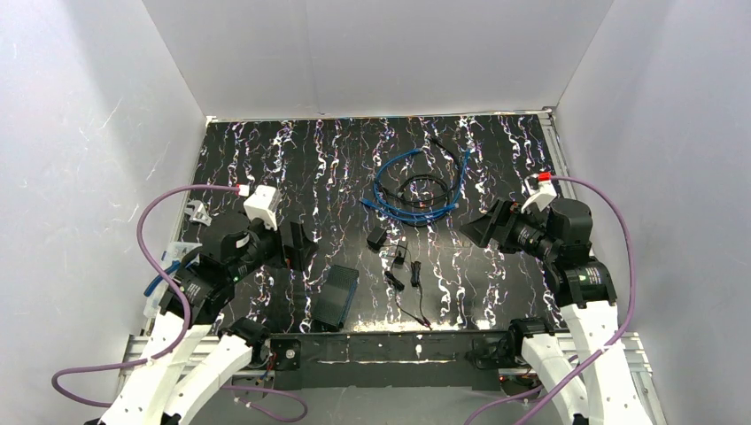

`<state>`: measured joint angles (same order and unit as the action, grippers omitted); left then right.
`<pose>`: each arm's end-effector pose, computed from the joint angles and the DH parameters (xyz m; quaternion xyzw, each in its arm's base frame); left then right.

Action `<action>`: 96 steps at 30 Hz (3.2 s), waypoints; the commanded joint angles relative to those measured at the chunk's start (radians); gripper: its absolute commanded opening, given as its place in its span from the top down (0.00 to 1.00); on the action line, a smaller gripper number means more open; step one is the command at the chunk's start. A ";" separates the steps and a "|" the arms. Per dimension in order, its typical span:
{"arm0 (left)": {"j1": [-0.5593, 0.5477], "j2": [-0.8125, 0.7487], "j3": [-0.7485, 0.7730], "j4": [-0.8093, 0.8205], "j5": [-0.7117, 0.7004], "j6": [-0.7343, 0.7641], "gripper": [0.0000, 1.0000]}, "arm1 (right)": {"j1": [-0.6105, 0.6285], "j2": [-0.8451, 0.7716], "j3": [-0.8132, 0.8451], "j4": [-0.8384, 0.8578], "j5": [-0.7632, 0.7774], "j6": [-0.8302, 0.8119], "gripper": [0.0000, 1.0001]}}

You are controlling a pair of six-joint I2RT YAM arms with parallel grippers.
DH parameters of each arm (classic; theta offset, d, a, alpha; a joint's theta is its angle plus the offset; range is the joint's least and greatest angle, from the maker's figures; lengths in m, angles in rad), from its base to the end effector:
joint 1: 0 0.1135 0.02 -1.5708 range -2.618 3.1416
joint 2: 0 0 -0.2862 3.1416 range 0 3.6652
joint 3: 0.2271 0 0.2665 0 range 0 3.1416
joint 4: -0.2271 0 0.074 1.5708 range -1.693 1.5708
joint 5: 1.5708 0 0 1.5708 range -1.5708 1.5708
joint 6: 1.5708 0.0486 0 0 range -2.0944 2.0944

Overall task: Insert the plug into the switch port
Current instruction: Adjust the switch port at the center of the board.

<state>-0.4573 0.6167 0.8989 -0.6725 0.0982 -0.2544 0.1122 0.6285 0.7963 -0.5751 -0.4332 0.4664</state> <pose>0.1167 -0.0627 0.3624 0.1112 0.8228 -0.2319 0.5069 0.1397 0.0363 0.3375 0.0275 0.8240 0.3252 0.4631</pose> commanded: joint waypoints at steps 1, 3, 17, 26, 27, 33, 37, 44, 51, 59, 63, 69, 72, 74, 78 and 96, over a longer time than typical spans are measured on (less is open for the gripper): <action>-0.003 -0.011 0.037 -0.040 -0.001 -0.008 0.01 | 0.005 -0.004 0.043 0.014 -0.003 -0.012 0.06; -0.003 -0.010 0.043 -0.047 -0.018 -0.015 0.00 | 0.005 -0.007 0.056 -0.001 0.024 -0.013 0.06; -0.003 0.020 0.092 -0.218 -0.231 -0.103 0.00 | 0.004 0.104 0.088 -0.123 0.071 -0.027 0.03; -0.003 0.088 0.131 -0.330 -0.132 -0.091 0.00 | 0.033 0.133 0.080 -0.144 0.052 -0.085 0.09; -0.003 0.103 0.136 -0.336 -0.090 -0.081 0.01 | 0.066 0.147 0.093 -0.159 0.085 -0.092 0.10; -0.003 0.189 0.136 -0.360 0.045 -0.078 0.00 | 0.278 0.212 0.151 -0.182 0.254 -0.078 0.10; -0.021 0.241 0.146 -0.379 0.051 -0.106 0.01 | 0.325 0.236 0.159 -0.181 0.282 -0.076 0.10; -0.145 0.324 0.145 -0.380 -0.040 -0.193 0.00 | 0.367 0.254 0.146 -0.173 0.287 -0.072 0.10; -0.323 0.429 0.129 -0.377 -0.216 -0.320 0.01 | 0.388 0.250 0.115 -0.137 0.254 -0.058 0.10; -0.446 0.573 0.139 -0.348 -0.316 -0.391 0.01 | 0.394 0.258 0.092 -0.110 0.220 -0.054 0.10; -0.467 0.645 0.149 -0.333 -0.318 -0.400 0.00 | 0.395 0.259 0.088 -0.108 0.213 -0.055 0.10; -0.481 0.714 0.139 -0.307 -0.315 -0.401 0.00 | 0.396 0.255 0.072 -0.100 0.213 -0.055 0.10; -0.482 0.740 0.130 -0.286 -0.295 -0.393 0.01 | 0.396 0.262 0.073 -0.100 0.212 -0.055 0.10; -0.482 0.755 0.122 -0.271 -0.279 -0.385 0.00 | 0.396 0.267 0.076 -0.100 0.211 -0.057 0.10; -0.482 0.785 0.111 -0.239 -0.241 -0.367 0.01 | 0.396 0.275 0.082 -0.098 0.212 -0.060 0.10; -0.482 0.879 0.080 -0.202 -0.223 -0.316 0.01 | 0.396 0.291 0.077 -0.096 0.211 -0.054 0.10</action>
<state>-0.9337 1.4892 0.9916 -0.8667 -0.1196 -0.5891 0.5045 0.9195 0.8692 -0.7036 -0.2123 0.4124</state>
